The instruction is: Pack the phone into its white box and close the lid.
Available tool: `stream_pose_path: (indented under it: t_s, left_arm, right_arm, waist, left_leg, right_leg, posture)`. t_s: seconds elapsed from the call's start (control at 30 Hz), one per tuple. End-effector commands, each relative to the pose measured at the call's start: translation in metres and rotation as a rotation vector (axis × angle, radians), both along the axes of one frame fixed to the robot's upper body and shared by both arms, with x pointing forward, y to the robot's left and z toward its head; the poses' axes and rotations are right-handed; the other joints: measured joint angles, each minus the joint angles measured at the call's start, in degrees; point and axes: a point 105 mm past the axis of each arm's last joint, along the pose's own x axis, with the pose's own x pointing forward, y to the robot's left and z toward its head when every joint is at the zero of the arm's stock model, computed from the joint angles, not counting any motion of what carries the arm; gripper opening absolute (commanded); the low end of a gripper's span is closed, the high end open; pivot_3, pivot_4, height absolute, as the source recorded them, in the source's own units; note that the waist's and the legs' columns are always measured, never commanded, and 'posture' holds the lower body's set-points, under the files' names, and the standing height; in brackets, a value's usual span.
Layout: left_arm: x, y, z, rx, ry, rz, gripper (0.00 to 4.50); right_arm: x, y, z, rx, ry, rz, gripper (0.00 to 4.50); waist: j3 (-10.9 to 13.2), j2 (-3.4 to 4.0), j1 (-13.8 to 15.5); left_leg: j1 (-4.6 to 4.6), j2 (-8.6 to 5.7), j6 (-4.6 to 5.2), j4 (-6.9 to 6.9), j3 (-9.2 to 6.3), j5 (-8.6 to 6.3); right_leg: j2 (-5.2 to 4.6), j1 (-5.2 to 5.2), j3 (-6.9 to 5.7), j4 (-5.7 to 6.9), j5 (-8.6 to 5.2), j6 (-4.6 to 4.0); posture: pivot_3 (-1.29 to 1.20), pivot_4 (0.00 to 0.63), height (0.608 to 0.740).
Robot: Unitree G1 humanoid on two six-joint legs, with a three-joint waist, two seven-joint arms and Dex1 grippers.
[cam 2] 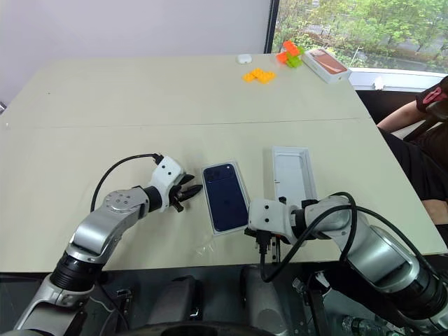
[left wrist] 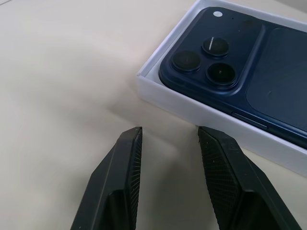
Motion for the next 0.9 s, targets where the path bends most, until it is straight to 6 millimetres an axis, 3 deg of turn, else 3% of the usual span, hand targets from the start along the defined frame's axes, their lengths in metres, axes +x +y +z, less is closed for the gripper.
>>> stream_pose_path:
  t_s: [0.03, 0.23, 0.43, 0.53, 0.67, 0.9]
  left_arm:
    - [0.001, -0.012, 0.007, -0.005, -0.036, -0.039, 1.97]
    - [0.004, -0.023, 0.008, -0.019, -0.044, -0.058, 1.97]
    - [-0.002, -0.018, 0.014, -0.034, -0.046, -0.065, 1.97]
    - [-0.008, -0.002, 0.019, -0.049, -0.044, -0.05, 1.97]
    - [-0.015, 0.017, 0.029, -0.043, -0.084, -0.062, 1.97]
    - [-0.036, 0.022, 0.042, -0.036, -0.133, -0.25, 1.97]
  right_arm:
    - [-0.001, 0.002, 0.01, 0.014, -0.043, 0.018, 0.04]
    - [0.002, 0.002, 0.022, 0.056, -0.059, 0.006, 0.04]
    - [0.029, -0.008, 0.063, 0.248, -0.076, -0.212, 0.04]
    - [0.039, -0.02, 0.067, 0.246, -0.072, -0.349, 0.79]
    - [0.066, -0.035, 0.064, 0.249, 0.008, -0.65, 2.64]
    - [0.098, -0.045, 0.057, 0.195, 0.083, -0.915, 2.64]
  waist:
    - [0.0, 0.0, 0.0]
    - [0.0, 0.0, 0.0]
    - [0.0, 0.0, -0.3]
    - [0.0, 0.0, -0.2]
    - [0.0, 0.03, -0.3]
    - [0.0, 0.07, -0.1]
  left_leg:
    - [0.0, -0.02, 0.0, 0.0, 0.0, 0.0]
    - [0.0, -0.02, 0.0, 0.01, -0.01, 0.0]
    - [0.0, 0.0, 0.0, 0.01, 0.0, 0.0]
    - [0.01, 0.05, 0.0, 0.0, -0.04, 0.0]
    - [0.0, 0.11, 0.01, -0.02, -0.02, -0.01]
    - [-0.05, 0.09, 0.04, -0.03, -0.04, -0.02]
  right_leg:
    - [-0.01, 0.01, 0.0, 0.0, 0.0, 0.0]
    - [-0.01, 0.02, 0.0, 0.0, 0.0, 0.01]
    - [0.02, 0.03, 0.04, 0.02, 0.02, 0.02]
    - [0.04, 0.01, 0.0, 0.05, 0.02, 0.01]
    - [0.06, -0.02, 0.03, 0.06, 0.01, -0.02]
    - [0.02, -0.06, -0.01, 0.05, 0.04, -0.07]
  posture:
    - [0.0, 0.15, 0.74]
    - [0.0, 0.15, 0.74]
    - [0.0, 0.15, 0.74]
    - [0.0, 0.15, 0.74]
    - [0.0, 0.15, 0.74]
    - [0.0, 0.15, 0.74]
